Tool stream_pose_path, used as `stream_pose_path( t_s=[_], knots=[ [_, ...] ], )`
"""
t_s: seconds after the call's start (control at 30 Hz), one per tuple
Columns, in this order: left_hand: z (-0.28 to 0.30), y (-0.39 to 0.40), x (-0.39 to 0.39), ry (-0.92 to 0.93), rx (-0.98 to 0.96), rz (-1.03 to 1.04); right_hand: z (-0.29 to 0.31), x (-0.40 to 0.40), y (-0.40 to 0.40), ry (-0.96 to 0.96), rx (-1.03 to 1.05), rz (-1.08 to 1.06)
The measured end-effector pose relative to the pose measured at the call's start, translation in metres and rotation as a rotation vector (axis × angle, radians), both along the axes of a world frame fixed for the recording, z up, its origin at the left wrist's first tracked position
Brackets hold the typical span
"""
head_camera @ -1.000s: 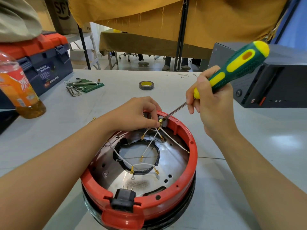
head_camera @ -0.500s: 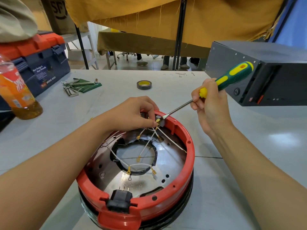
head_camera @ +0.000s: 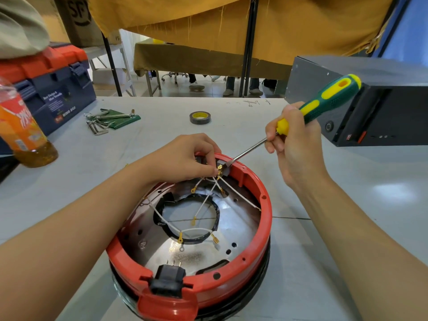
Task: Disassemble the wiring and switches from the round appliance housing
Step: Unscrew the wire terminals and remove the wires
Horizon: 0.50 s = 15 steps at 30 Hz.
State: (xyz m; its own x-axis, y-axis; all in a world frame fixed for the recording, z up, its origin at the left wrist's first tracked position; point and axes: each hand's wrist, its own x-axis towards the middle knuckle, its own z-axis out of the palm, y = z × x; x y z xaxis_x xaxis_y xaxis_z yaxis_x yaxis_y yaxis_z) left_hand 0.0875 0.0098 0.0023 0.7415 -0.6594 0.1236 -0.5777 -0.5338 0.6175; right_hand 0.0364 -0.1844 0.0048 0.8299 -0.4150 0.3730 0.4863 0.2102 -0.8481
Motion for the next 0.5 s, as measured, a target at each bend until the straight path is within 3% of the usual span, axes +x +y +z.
stream_pose_path(
  t_s=[0.37,0.5],
  knots=[
    [0.001,-0.001,-0.003,0.005,0.004,0.002,0.004,-0.011,0.005,-0.137,-0.223,-0.015],
    [0.002,-0.001,-0.004,0.000,0.007,0.005,0.003,-0.010,0.005,-0.139,-0.206,-0.008]
  ],
)
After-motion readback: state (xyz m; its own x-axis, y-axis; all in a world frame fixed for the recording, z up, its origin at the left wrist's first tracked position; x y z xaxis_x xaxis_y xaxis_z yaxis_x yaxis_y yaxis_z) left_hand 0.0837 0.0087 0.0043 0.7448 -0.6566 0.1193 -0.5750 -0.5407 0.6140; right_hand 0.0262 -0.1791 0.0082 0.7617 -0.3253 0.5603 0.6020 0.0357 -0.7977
